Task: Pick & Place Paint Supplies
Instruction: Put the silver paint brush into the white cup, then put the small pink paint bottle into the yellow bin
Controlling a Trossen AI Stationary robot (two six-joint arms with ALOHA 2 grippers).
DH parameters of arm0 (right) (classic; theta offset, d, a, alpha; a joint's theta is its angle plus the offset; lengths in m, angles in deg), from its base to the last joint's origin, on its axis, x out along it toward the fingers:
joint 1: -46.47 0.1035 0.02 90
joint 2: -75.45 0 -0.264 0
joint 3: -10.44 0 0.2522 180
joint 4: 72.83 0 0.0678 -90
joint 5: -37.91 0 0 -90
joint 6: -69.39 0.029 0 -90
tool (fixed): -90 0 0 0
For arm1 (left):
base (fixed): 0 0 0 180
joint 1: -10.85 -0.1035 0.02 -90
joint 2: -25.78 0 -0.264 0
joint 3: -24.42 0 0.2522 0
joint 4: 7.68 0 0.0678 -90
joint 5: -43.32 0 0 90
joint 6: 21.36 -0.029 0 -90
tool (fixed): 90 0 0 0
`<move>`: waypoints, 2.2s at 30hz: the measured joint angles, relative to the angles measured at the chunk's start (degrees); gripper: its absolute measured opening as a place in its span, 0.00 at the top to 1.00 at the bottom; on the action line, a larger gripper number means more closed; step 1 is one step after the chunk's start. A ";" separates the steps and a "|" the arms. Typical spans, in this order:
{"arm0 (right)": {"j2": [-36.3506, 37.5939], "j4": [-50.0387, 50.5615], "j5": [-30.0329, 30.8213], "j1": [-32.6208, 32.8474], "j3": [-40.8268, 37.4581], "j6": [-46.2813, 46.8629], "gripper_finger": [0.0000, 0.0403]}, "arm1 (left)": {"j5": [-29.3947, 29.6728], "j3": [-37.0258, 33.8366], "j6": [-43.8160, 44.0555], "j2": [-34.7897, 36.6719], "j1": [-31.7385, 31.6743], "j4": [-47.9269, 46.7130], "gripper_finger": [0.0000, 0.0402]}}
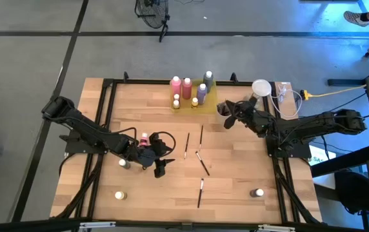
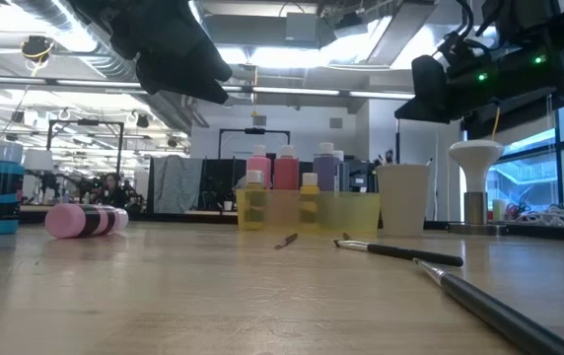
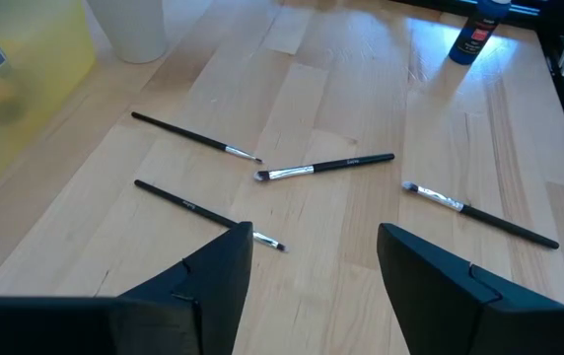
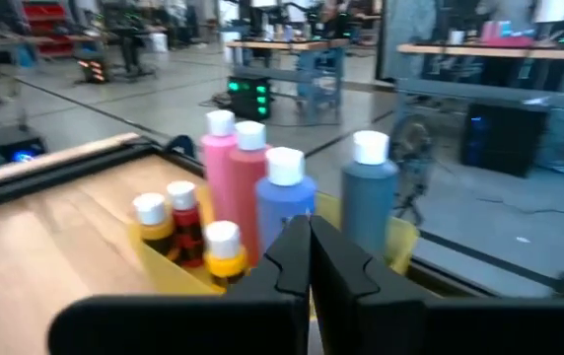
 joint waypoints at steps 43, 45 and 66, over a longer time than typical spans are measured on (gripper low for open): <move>0.19 -24.40 -64.86 10.42 0.68 1.72 0.37 | 0.18 0.00 -3.73 0.00 -0.32 0.91 0.47; 0.16 -22.41 -63.69 12.69 0.68 0.99 0.37 | 1.37 0.00 -5.53 0.00 -0.91 0.87 0.47; -1.64 -11.12 -50.14 20.76 0.68 2.33 0.37 | 0.00 0.00 -17.09 0.00 -3.97 -6.41 0.47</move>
